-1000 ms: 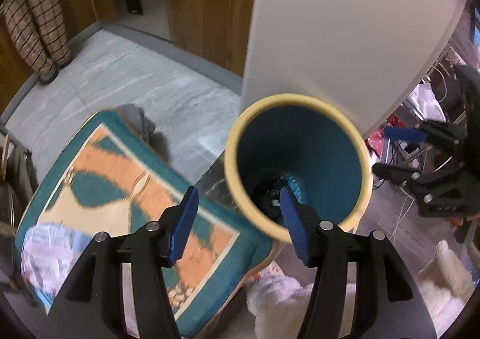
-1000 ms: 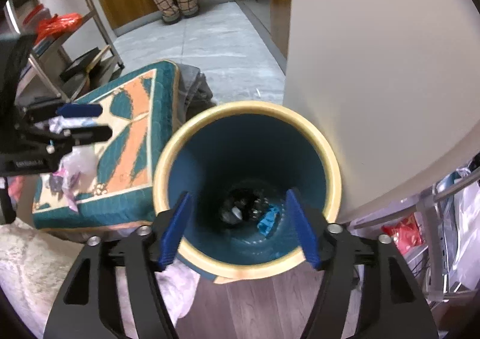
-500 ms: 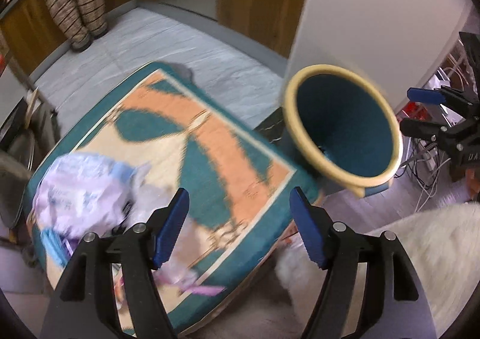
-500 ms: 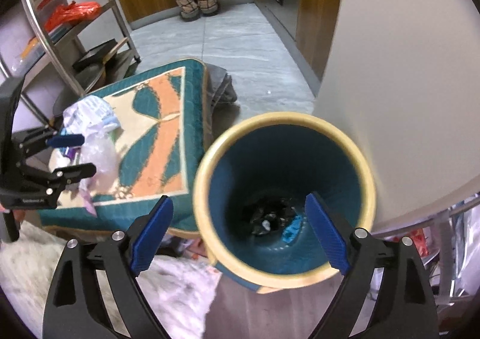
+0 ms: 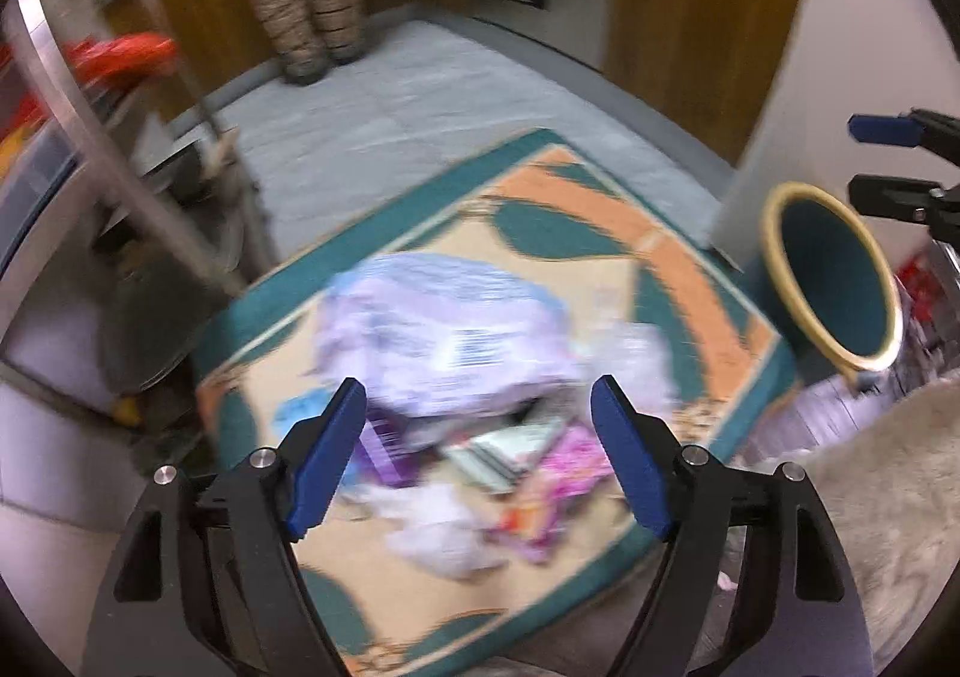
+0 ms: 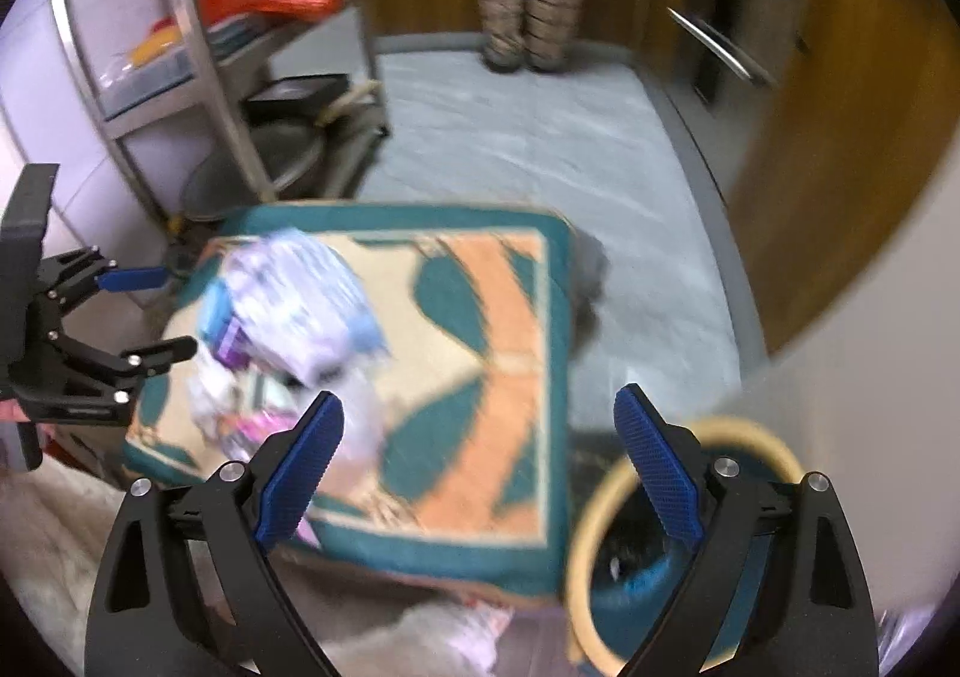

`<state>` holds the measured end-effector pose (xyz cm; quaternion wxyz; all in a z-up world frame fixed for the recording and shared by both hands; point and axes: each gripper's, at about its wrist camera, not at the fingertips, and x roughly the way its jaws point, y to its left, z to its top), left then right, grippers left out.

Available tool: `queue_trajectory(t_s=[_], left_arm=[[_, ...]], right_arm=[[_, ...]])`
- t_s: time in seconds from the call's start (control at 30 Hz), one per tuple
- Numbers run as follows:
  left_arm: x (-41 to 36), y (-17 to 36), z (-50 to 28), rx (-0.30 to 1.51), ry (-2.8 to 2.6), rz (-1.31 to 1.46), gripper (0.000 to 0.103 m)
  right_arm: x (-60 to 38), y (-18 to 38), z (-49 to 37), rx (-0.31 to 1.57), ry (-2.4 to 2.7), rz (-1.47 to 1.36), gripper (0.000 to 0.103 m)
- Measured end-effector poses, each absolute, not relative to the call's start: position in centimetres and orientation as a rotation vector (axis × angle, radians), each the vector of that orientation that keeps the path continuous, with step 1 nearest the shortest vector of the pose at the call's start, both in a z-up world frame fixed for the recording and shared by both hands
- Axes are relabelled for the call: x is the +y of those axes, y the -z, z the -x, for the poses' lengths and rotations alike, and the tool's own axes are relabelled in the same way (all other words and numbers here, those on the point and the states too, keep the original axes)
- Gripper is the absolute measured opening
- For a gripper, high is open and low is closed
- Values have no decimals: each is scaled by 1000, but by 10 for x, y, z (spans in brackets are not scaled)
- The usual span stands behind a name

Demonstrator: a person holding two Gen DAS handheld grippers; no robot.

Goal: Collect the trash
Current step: 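Move both tools back to the cushion and grasp the white wrapper bag with the right gripper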

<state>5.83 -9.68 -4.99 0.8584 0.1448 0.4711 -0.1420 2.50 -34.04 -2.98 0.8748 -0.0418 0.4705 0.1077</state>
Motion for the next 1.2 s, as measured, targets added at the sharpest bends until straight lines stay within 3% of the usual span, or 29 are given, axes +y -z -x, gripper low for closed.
queue_trajectory(t_s=[0.3, 0.67, 0.9, 0.97, 1.03, 1.07, 1.2], left_arm=[[-4, 64, -83, 983, 118, -92, 78], [45, 141, -114, 1151, 27, -63, 78], [42, 175, -131, 1217, 31, -57, 78], [40, 183, -134, 1242, 28, -78, 76], [38, 190, -135, 1265, 31, -89, 71], [38, 192, -136, 1273, 42, -82, 64], [37, 195, -138, 1310, 97, -8, 36]], right_arm=[[-235, 21, -107, 1002, -352, 6, 93], [-183, 142, -119, 1138, -368, 221, 94], [-147, 167, -98, 1148, -499, 403, 93], [-143, 176, -97, 1170, -496, 444, 89], [-141, 185, -97, 1192, -488, 461, 73], [-141, 188, -98, 1201, -472, 482, 70], [-144, 185, -102, 1204, -475, 486, 41]])
